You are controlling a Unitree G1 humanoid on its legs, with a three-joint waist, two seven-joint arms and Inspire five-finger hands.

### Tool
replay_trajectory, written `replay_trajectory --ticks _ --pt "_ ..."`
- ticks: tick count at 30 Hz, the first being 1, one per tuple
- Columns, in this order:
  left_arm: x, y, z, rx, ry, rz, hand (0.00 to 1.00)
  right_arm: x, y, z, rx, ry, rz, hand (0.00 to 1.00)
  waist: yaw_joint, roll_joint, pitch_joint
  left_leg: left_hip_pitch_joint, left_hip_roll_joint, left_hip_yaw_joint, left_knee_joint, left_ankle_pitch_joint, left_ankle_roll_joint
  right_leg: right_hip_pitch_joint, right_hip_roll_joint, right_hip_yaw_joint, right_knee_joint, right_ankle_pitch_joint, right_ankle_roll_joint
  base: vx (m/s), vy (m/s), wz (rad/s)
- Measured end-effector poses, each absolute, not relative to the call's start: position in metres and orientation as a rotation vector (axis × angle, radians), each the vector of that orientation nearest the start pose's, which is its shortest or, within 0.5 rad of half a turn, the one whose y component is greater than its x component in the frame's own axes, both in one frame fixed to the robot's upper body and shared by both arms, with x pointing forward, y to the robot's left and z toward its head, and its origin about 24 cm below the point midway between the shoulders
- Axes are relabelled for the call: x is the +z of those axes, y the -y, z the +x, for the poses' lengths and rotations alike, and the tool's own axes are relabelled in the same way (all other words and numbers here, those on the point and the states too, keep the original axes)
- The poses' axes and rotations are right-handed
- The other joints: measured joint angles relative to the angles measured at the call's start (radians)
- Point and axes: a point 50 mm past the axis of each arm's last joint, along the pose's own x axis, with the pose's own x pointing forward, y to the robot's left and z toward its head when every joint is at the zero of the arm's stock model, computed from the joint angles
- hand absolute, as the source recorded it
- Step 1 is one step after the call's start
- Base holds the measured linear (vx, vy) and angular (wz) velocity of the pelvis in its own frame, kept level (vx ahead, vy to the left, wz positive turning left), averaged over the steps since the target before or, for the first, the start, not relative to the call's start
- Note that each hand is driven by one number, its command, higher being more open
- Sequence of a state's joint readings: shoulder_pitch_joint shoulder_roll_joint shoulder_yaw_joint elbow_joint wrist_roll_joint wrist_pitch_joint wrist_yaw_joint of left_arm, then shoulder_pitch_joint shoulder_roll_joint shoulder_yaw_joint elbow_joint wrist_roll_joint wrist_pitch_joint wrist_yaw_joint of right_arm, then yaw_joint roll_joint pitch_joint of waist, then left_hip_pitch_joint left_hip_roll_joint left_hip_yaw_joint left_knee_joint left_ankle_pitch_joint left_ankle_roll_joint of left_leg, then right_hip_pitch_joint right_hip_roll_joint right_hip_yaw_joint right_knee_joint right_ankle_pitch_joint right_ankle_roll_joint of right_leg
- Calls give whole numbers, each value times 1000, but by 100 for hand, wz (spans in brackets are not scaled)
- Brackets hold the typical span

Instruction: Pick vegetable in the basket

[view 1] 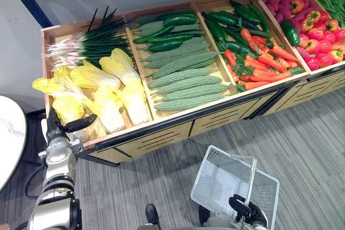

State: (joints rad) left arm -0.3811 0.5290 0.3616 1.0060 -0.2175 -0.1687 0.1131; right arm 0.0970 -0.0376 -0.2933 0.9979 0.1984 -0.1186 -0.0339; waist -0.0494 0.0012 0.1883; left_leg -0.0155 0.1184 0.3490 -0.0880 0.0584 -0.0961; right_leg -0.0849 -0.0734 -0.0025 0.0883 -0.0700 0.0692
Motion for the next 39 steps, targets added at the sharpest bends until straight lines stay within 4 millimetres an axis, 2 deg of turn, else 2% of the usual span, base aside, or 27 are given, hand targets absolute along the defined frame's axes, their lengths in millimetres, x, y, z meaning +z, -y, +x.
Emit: replay_trajectory --ticks 6,15,16,25,34,39 --pt "3 -366 250 668 -301 89 100 -154 210 101 -467 -942 247 0 -1 -1 1 3 -2 0 0 0 0 4 -1 3 -6 3 3 -43 1 -2" --pt "-3 -368 243 687 -303 33 100 -155 211 106 -455 -967 245 0 -10 6 5 15 -5 8 0 -1 0 24 3 9 -32 12 3 -10 -3 -2" --pt "-4 -369 242 690 -309 31 0 -155 212 107 -453 -969 242 0 -10 9 6 18 -4 12 0 -2 -1 30 5 11 -40 16 2 -2 -15 -7" --pt "-9 -378 232 765 -325 -14 0 -155 216 111 -443 -983 230 0 -9 14 14 29 -4 25 0 -3 -2 37 9 24 -45 16 2 -3 -8 -5" --pt "-6 -381 232 765 -335 -18 0 -155 217 110 -448 -984 243 0 -15 12 16 32 -8 24 0 -3 -2 42 6 24 -49 21 6 -20 -2 0" --pt "0 -380 243 762 -319 -111 0 -157 220 106 -477 -1001 273 0 -18 12 16 43 -11 1 0 -3 -2 69 2 0 -63 22 6 -32 1 13"
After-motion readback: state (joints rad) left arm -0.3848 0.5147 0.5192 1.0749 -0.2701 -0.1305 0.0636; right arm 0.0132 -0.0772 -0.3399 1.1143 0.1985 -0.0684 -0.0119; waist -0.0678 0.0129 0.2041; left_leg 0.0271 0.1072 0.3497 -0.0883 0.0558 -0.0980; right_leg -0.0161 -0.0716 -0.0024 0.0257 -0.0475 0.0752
